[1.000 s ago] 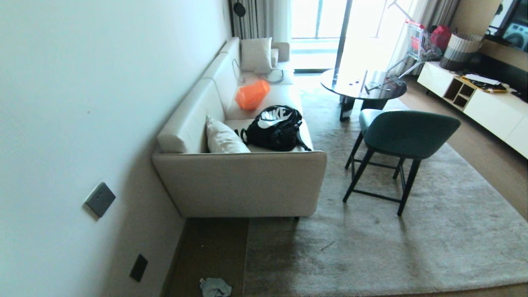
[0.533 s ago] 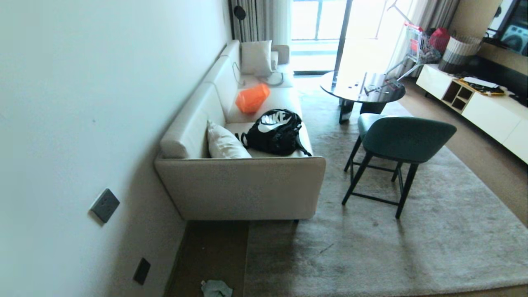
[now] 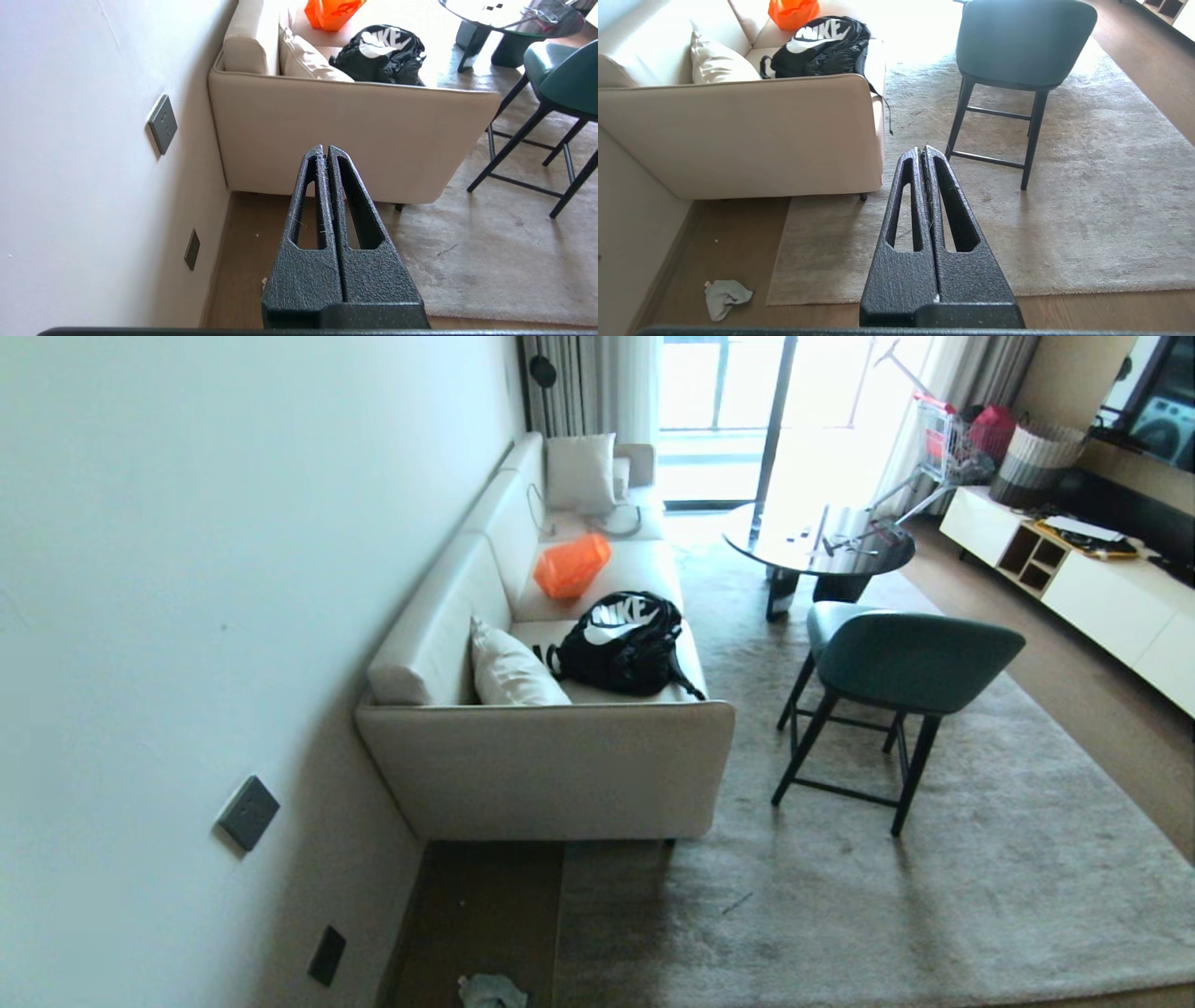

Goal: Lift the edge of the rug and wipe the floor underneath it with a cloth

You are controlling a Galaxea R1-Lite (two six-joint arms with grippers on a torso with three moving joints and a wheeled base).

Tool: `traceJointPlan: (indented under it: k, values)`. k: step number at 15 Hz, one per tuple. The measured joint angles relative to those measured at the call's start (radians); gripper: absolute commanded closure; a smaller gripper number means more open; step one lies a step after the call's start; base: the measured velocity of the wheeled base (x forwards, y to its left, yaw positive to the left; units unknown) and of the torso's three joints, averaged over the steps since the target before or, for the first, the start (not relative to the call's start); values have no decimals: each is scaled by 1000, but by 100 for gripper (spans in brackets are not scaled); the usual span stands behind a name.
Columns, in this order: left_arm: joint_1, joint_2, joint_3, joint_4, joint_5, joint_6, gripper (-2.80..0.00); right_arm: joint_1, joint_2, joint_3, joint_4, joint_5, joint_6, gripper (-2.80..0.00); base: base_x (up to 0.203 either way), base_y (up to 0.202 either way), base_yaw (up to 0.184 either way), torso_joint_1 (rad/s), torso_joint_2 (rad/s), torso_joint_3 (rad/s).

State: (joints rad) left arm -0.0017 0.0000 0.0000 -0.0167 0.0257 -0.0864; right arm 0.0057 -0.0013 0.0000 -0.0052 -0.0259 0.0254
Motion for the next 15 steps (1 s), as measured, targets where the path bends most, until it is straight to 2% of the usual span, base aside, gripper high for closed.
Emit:
traceJointPlan:
  k: [15]
  values:
    - [0, 0, 0, 0, 0, 0, 0, 0, 0, 0, 0, 0, -2, 0, 0, 0, 0, 0, 0, 0]
